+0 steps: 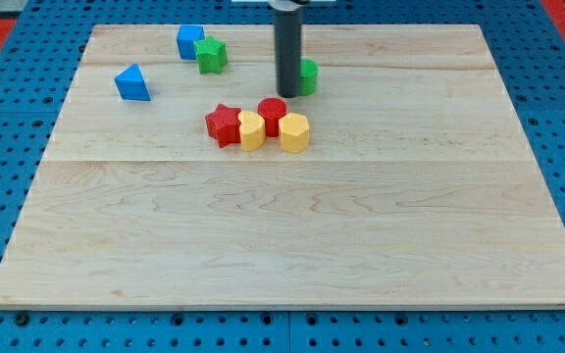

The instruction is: Push green circle beside green star

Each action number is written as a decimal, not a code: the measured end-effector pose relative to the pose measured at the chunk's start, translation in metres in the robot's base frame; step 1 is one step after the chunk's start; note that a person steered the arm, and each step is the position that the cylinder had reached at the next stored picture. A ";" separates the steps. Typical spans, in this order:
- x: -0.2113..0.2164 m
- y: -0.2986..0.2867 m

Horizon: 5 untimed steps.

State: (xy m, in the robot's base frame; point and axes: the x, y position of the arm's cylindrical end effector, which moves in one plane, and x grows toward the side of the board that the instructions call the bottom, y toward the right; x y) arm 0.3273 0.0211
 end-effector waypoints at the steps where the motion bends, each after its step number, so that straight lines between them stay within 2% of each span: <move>1: -0.024 0.028; 2: -0.043 0.058; 3: -0.064 0.059; 4: -0.069 0.080; 5: -0.104 0.095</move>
State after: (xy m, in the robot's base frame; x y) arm 0.2235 0.1162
